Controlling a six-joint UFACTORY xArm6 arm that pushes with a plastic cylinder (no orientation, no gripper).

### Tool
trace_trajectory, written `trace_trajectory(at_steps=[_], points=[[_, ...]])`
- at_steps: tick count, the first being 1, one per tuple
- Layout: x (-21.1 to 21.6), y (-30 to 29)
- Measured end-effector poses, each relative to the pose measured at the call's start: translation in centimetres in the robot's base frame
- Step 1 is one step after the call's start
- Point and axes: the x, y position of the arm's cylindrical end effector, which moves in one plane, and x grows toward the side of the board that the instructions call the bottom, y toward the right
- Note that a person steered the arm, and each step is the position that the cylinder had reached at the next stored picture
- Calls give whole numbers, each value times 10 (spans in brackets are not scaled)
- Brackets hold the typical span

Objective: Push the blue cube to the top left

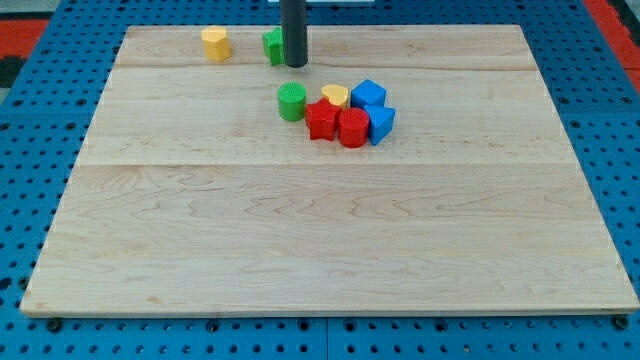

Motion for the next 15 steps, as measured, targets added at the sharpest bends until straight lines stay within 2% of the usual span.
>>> trace_trajectory(at_steps=[1, 2, 3, 4, 5, 6, 7, 8, 9, 10, 11, 12, 13, 14, 15], points=[[-12, 6], [3, 85], [68, 154], [90, 143], [55, 80], [38, 11], [49, 33], [96, 32], [62, -26], [45, -49], [46, 7], [17, -27], [6, -101], [18, -120], [50, -94]])
